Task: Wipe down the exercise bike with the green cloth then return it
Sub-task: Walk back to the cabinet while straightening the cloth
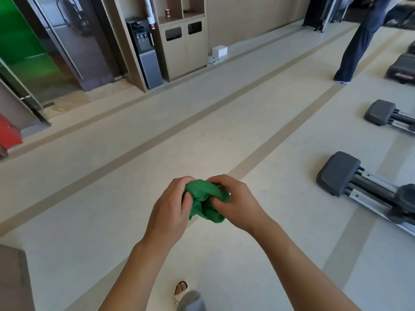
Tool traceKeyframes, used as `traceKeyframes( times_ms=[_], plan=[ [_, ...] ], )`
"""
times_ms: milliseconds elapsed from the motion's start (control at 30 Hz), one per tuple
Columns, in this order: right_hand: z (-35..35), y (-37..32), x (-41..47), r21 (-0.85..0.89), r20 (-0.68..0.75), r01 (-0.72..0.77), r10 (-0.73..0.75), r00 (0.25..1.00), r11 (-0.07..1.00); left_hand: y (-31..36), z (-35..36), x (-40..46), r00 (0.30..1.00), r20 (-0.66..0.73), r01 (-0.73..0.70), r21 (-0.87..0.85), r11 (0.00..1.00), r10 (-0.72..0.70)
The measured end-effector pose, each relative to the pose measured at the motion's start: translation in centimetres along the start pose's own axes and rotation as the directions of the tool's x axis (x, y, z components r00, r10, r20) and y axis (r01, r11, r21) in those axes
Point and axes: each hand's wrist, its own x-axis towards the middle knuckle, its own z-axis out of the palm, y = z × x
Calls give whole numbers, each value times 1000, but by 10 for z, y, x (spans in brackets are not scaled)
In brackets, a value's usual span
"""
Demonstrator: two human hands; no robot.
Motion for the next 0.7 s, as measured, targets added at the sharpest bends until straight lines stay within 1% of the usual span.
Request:
traceKeyframes(
  times_ms=[167, 267, 367, 533, 700],
  plan=[
    [18, -20, 74, -105, -52, -30, 25, 998, 994, -49, -44, 62, 1000, 8, -23, -80, 997, 24],
    [30, -34, 117, -68, -107, -34, 26, 994, 997, -82, -68, 94, 999, 32, -28, -84, 996, 31],
    [45, -46, 149, -45, -116, -15, 10, 993, 999, -109, -83, 117, 997, 83, 9, -117, 993, 0],
    [58, -54, 194, -39, -129, -25, 20, 991, 999, -141, -89, 148, 994, 109, 27, -177, 984, -7],
    [59, -50, 235, -46, -124, -35, 29, 992, 998, -161, -88, 185, 992, 122, -5, -186, 983, 28]
  ],
)
